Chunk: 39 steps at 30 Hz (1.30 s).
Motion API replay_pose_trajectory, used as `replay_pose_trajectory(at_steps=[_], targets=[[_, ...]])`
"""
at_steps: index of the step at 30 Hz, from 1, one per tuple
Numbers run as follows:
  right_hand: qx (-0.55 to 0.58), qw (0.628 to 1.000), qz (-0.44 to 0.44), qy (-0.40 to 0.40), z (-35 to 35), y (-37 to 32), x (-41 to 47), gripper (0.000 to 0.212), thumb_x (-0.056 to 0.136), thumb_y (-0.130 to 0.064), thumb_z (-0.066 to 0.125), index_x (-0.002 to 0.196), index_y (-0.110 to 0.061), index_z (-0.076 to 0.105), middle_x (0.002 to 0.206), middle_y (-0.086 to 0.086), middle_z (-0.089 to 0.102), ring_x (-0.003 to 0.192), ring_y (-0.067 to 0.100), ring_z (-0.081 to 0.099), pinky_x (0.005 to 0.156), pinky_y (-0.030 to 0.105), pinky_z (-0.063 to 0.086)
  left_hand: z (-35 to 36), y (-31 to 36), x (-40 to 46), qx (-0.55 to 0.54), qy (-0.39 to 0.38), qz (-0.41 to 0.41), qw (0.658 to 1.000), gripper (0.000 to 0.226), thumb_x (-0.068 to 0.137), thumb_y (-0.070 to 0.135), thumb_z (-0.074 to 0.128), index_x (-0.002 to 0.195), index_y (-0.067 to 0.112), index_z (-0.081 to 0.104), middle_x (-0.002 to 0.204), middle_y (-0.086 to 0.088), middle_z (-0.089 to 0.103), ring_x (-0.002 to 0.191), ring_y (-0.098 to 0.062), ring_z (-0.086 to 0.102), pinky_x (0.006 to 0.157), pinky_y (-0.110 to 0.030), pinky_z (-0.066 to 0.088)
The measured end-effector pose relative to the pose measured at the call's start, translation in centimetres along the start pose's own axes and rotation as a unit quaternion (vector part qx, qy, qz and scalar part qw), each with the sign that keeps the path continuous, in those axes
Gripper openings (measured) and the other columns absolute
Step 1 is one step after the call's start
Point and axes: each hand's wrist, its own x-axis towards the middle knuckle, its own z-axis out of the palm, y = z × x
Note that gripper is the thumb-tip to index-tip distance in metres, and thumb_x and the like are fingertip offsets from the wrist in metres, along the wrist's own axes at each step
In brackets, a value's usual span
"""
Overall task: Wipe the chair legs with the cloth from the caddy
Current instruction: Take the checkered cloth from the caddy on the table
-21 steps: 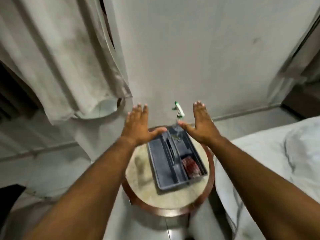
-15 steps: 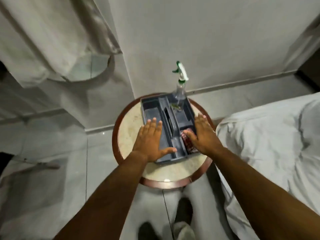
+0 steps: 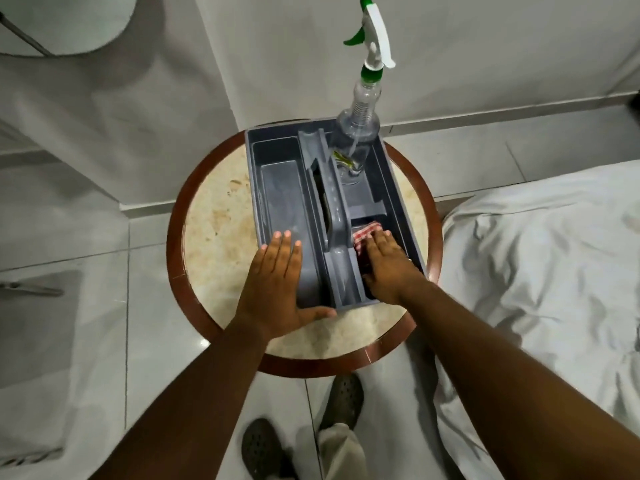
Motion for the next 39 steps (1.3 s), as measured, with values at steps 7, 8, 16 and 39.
replay_pose_trajectory(at_steps=[7,8,16,39], targets=[[-0.093,0.993,-0.007,-0.079,1.4,0.7,3.2,0.109,0.084,-0.020,0.070,0.158,-0.007,-0.010,0.167,0.021,-0.015,0.155,0.039,-0.016,0.128,0.051,0.000,1.2,-0.1,0.2,-0.017,0.027,0.006,0.999,0.127,0.067,0.098,0.021,0.155,0.007,0.011,0.165,-0.017,0.008,0.153,-0.036,0.001,0.124,-0.050,0.006],[-0.103,0.991,-0.006,-0.087,1.9,0.7,3.7,0.109,0.085,-0.018,0.068,0.157,-0.006,-0.012,0.166,0.022,-0.017,0.154,0.041,-0.017,0.128,0.053,0.000,1.3,-0.2,0.2,-0.017,0.028,0.005,0.999,0.127,0.068,0.098,0.020,0.156,0.007,0.009,0.165,-0.017,0.006,0.153,-0.035,0.000,0.124,-0.050,0.005],[-0.084,0.991,0.029,-0.096,0.9,-0.1,4.1,0.096,0.090,-0.002,0.060,0.159,-0.012,-0.005,0.169,0.015,-0.011,0.156,0.039,-0.005,0.126,0.055,0.013,1.4,-0.3,0.2,-0.004,0.026,0.002,1.000,0.126,0.068,0.097,0.016,0.156,0.008,0.004,0.165,-0.017,-0.001,0.153,-0.035,-0.006,0.124,-0.050,0.001],[-0.021,0.999,-0.042,0.012,2.5,-3.1,-7.0,0.083,0.098,-0.058,0.041,0.160,-0.018,0.004,0.171,0.007,0.005,0.158,0.028,0.000,0.120,0.043,-0.010,0.0,-0.1,-0.2,0.004,0.000,0.015,1.000,0.120,0.073,0.092,0.015,0.155,0.005,0.014,0.164,-0.019,0.008,0.153,-0.037,0.004,0.124,-0.048,0.004]])
